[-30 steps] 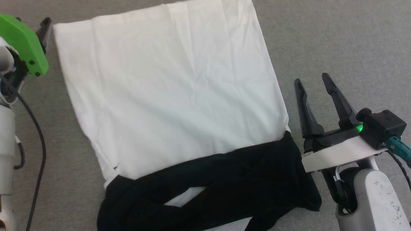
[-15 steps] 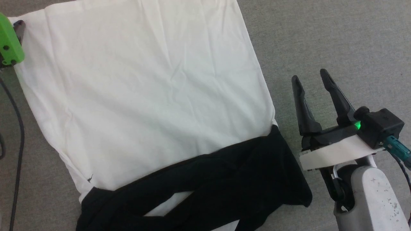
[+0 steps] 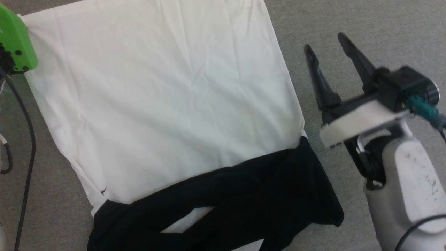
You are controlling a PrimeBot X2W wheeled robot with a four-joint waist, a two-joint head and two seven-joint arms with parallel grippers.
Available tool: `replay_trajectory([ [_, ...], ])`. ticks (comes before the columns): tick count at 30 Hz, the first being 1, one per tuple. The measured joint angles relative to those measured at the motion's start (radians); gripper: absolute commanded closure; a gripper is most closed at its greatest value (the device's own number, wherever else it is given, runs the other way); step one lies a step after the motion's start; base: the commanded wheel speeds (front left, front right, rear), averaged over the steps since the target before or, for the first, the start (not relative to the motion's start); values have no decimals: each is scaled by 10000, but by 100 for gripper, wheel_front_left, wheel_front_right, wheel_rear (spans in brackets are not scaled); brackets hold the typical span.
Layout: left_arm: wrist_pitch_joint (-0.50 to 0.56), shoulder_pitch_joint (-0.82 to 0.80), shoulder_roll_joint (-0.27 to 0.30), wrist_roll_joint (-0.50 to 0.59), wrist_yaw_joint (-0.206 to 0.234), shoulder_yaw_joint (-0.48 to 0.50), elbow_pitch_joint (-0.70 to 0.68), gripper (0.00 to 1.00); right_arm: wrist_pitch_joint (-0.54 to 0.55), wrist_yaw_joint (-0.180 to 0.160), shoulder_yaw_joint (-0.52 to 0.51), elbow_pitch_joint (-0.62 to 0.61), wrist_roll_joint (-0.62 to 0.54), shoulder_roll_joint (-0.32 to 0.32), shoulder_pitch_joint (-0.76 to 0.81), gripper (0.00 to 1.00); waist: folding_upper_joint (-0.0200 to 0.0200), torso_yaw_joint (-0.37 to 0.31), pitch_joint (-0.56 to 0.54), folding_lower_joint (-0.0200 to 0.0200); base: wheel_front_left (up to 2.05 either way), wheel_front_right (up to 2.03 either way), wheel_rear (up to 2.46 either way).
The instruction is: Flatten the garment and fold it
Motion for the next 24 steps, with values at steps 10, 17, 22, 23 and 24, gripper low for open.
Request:
replay_trajectory([
  [10,-314,-296,-314,2,-272,-405,-58,100,3173,0,146,4000,1369,-67,-4924,0,0,482,184,0,0,0,0],
  [17,-430,-862,-663,8,-510,-825,-161,100,4405,0,301,6299,1122,-155,-7353,0,0,978,541,0,0,0,0],
  [22,-529,-1282,-907,36,-704,-1129,-245,100,5066,0,161,7482,575,-280,-8373,0,0,1382,852,0,0,0,0],
  [23,-570,-1365,-949,36,-742,-1172,-274,100,5208,0,94,7682,493,-270,-8546,0,0,1465,928,0,0,0,0],
  [24,-617,-1448,-1005,38,-767,-1210,-288,100,5359,0,-13,7875,431,-257,-8690,0,0,1550,1001,0,0,0,0],
])
